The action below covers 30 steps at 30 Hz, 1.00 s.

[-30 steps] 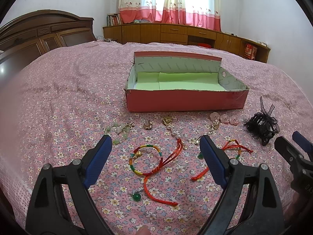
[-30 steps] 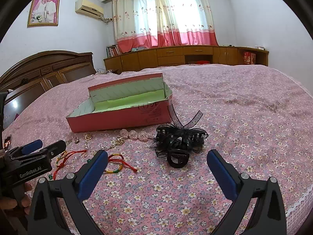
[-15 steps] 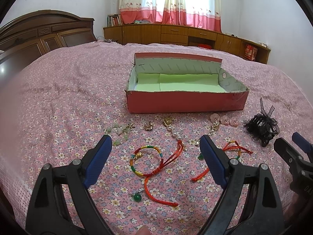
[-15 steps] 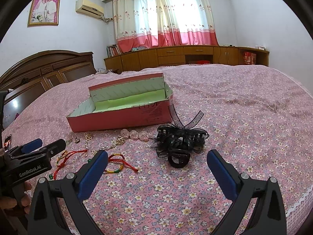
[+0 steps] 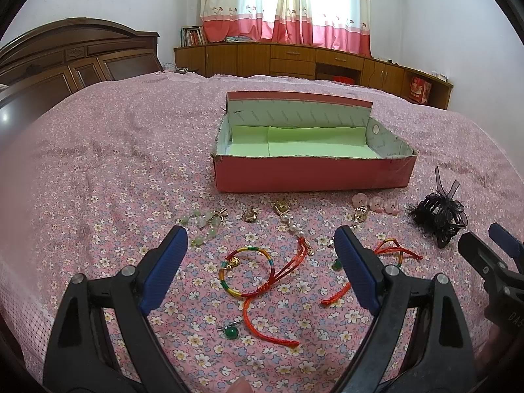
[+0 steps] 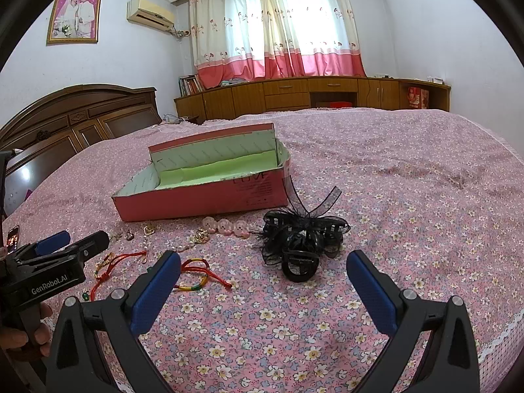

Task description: Organize jewelry

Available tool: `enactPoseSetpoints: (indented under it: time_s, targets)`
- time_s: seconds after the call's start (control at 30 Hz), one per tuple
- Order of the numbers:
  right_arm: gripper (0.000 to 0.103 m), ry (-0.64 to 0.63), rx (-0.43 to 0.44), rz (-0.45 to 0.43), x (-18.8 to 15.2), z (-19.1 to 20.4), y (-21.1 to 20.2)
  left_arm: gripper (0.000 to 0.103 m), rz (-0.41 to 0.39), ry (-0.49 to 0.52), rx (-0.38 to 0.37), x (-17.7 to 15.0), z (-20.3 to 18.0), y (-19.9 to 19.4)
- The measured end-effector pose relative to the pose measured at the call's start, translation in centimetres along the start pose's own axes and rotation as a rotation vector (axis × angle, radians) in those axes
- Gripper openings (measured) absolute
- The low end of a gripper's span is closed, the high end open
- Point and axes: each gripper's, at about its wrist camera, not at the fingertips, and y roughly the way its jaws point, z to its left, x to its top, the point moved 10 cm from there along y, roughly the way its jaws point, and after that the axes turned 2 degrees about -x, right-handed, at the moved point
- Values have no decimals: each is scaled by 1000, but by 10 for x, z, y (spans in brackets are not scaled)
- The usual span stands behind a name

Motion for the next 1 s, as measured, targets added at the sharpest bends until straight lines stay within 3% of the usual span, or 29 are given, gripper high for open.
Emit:
enactPoseSetpoints:
  time_s: [1.0]
  targets:
    - [103, 1, 0, -5, 3, -1, -1, 84, -14, -2, 0, 3, 3, -4]
